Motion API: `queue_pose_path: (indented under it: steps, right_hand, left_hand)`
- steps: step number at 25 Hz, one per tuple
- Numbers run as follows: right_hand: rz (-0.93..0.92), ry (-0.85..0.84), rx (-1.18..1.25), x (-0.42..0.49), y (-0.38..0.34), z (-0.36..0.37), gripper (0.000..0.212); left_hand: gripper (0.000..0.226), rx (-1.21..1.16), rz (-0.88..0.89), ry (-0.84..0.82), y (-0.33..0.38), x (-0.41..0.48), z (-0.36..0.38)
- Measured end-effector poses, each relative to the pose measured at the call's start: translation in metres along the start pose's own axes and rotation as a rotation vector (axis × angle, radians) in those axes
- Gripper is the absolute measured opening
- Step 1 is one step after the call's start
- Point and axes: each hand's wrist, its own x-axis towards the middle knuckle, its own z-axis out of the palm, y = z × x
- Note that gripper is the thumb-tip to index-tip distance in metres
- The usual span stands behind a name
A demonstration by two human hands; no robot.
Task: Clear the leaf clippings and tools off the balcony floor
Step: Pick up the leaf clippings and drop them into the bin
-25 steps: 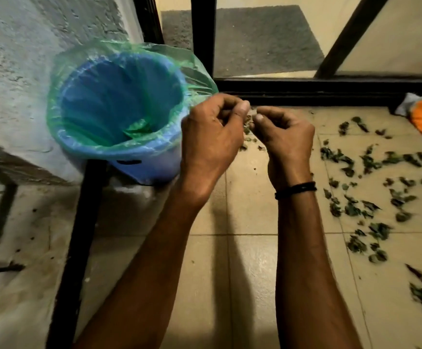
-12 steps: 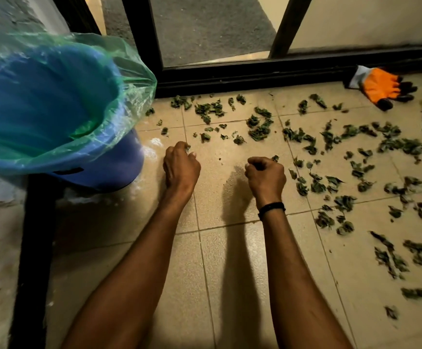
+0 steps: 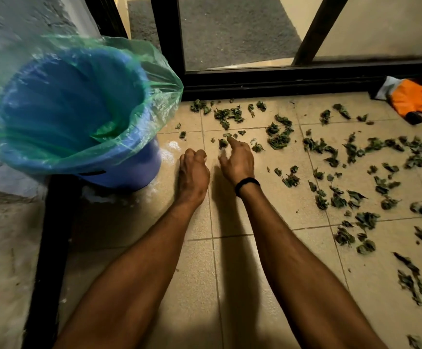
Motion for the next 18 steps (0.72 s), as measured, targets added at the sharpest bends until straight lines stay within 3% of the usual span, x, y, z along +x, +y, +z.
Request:
queue_pose_path:
  steps: [4, 7, 11, 15, 18]
  right_hand:
    - [-0.150, -0.103, -0.170, 0.018, -0.006, 0.022, 0.044]
    - [-0.209, -0.024, -0.234, 0.026, -0.001, 0.025, 0.023]
    - [-0.161, 0.105, -0.247, 0.010, 0.001, 0.032, 0.026]
    - [0.118, 0.098, 0.100, -0.003, -0.017, 0.019, 0.027]
    - [0.350, 0.011, 0.686, -0.017, -0.048, -0.013, 0.011]
  left_hand:
    - [0.023, -0.158, -0.075, 0.073, 0.014, -0.018, -0.023]
    - [0.023, -0.309, -0.036, 0.172, 0.035, -0.027, -0.048]
    - [0.018, -0.506, 0.068, 0.345, 0.070, -0.029, -0.098]
    - [0.015, -0.551, 0.164, 0.516, 0.073, -0.020, -0.165]
    - [0.014, -0.590, 0.111, 0.579, 0.043, -0.011, -0.215]
